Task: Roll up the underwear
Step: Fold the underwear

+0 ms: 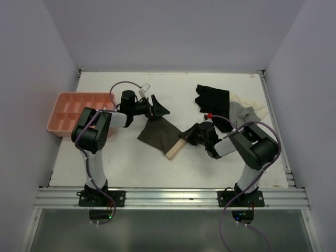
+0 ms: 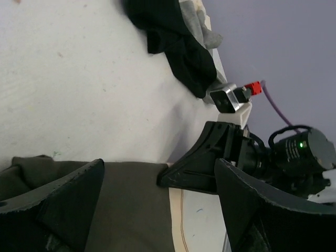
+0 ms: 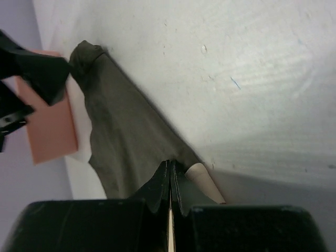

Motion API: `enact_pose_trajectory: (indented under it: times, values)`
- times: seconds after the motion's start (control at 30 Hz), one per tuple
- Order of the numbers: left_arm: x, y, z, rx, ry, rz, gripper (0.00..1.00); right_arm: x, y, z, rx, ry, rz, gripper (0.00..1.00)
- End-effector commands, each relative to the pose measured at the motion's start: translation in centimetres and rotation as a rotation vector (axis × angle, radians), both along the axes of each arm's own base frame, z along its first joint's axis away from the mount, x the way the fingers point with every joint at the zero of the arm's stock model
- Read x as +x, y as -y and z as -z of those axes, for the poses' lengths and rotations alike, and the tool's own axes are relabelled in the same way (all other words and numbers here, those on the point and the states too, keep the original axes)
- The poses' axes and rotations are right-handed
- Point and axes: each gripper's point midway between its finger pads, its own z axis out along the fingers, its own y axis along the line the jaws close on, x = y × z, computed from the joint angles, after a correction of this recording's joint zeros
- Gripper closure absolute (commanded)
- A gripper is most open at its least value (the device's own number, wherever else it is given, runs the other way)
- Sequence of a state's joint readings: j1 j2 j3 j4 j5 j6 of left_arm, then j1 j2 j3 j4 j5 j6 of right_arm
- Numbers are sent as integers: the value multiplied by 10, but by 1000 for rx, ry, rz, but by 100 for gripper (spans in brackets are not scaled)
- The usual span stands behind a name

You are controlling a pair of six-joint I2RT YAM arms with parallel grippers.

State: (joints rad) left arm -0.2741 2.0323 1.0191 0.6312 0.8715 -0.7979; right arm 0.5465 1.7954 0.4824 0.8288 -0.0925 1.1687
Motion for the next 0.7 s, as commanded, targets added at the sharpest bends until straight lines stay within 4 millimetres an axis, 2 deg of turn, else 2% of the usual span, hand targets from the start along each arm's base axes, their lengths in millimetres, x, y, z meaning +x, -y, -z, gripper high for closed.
enact_pose_trajectory:
  times: [0.0,0.03,0.07,0.1,0.13,0.17,0.2,0.23,0.3,0.33,0.37,0.5,0.53,0.6,0.67]
  values:
    - [-3,-10,-67,43,285,82,10,-1,10,10,-245,-25,-129,100]
    - [-5,-15,-80,63,337,82,10,1,6,3,-254,-10,-161,98]
    - [-9,-20,-75,107,310,89,10,1,6,1,-279,-18,-185,97]
    - [-10,-24,-74,166,412,125,10,12,0,-19,-290,46,-209,96]
    - [-12,-28,-80,210,473,145,11,15,-3,-28,-294,69,-228,92]
    - [-21,-34,-71,269,443,186,11,14,-1,-29,-319,56,-244,90]
    - [-21,-42,-62,369,550,238,12,24,-6,-50,-323,113,-260,87]
    - [-32,-50,-55,423,538,276,12,25,-9,-57,-319,128,-274,86]
    - [-34,-65,-43,558,655,345,16,28,-13,-72,-325,152,-298,84]
    - [-38,-71,-43,599,686,361,18,28,-13,-74,-321,148,-303,85]
    - [-46,-79,-31,638,676,383,20,26,-17,-77,-302,150,-316,85]
    - [-61,-96,-12,749,768,476,39,10,-22,-60,-188,70,-292,91]
    - [-68,-98,-3,758,758,499,42,5,-22,-51,-168,44,-283,91]
    - [-70,-102,7,799,779,525,48,-1,-21,-38,-129,17,-253,92]
    - [-73,-106,22,846,806,566,51,-8,-18,-17,-147,-25,-244,93]
